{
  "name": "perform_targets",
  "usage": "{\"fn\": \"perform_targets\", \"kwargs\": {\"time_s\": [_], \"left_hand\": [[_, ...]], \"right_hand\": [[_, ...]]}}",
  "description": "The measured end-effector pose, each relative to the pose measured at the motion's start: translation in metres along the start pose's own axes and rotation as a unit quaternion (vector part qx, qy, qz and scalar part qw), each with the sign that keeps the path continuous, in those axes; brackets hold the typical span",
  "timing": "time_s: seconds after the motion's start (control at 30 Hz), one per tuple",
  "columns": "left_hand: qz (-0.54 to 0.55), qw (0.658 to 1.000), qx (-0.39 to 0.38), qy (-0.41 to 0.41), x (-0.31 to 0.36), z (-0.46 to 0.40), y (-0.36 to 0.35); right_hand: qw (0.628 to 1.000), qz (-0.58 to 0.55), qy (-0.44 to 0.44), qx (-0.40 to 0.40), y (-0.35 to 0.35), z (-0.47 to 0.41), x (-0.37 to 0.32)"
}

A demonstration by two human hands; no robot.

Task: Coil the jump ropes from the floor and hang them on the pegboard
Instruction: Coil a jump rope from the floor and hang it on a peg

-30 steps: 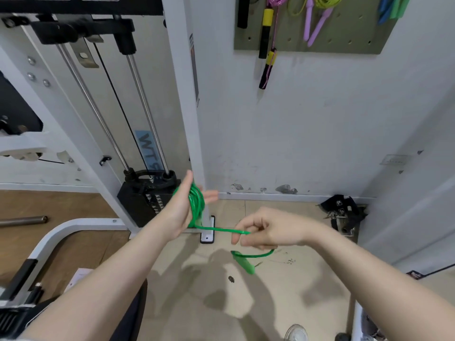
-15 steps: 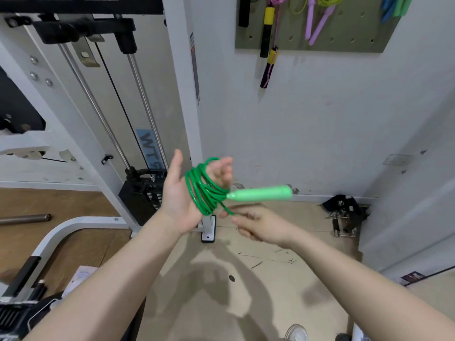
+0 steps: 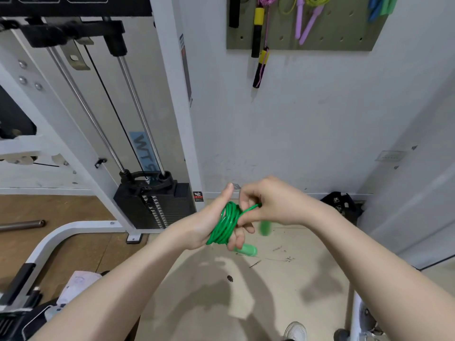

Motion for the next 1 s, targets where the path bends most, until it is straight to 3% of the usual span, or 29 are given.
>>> {"fn": "perform_targets", "kwargs": {"time_s": [0.07,0.13,0.3,0.4,0.57,0.73,0.8,0.87,0.93,1.0], "left_hand": [[0.036,0.998,-0.058,-0.002,0.004,0.001,0.003],[0.074,0.989,-0.127,-0.028,0.009,0.004,0.004],[0.123,0.957,-0.26,-0.031,0.017,0.005,0.0],[0.123,0.943,-0.307,-0.04,0.017,0.006,0.001],[0.165,0.957,-0.238,-0.003,0.006,0.006,0.013],[0.018,0.998,-0.055,0.037,-0.001,0.009,0.023],[-0.023,0.999,0.03,0.013,-0.003,0.009,0.027],[0.006,0.995,0.097,-0.02,-0.005,0.01,0.027],[0.066,0.988,0.118,-0.079,-0.01,0.009,0.025],[0.138,0.976,0.089,-0.14,-0.014,0.01,0.02]], "right_hand": [[0.995,-0.066,0.01,0.069,0.001,0.0,0.009],[0.985,-0.157,0.028,0.066,-0.003,0.0,0.014],[0.92,-0.385,0.055,-0.054,-0.024,0.002,0.016],[0.881,-0.458,0.039,-0.11,-0.04,0.004,0.012],[0.903,-0.428,-0.007,-0.014,-0.047,-0.001,0.009],[0.923,-0.379,-0.055,0.035,-0.062,-0.006,0.013],[0.942,-0.319,-0.079,0.075,-0.069,-0.008,0.016],[0.943,-0.303,-0.098,0.1,-0.07,-0.009,0.015],[0.933,-0.322,-0.106,0.122,-0.062,-0.012,0.012],[0.922,-0.344,-0.111,0.139,-0.055,-0.015,0.012]]}}
Point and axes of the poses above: each hand's wrist, its own z-axis away from the middle knuckle, its own y-axis out of the back of the hand, x = y × z, the point moved 1 cm from there along -z, towards the middle knuckle, and after that the axes turned 4 degrees about -y, right-handed, at the moved point
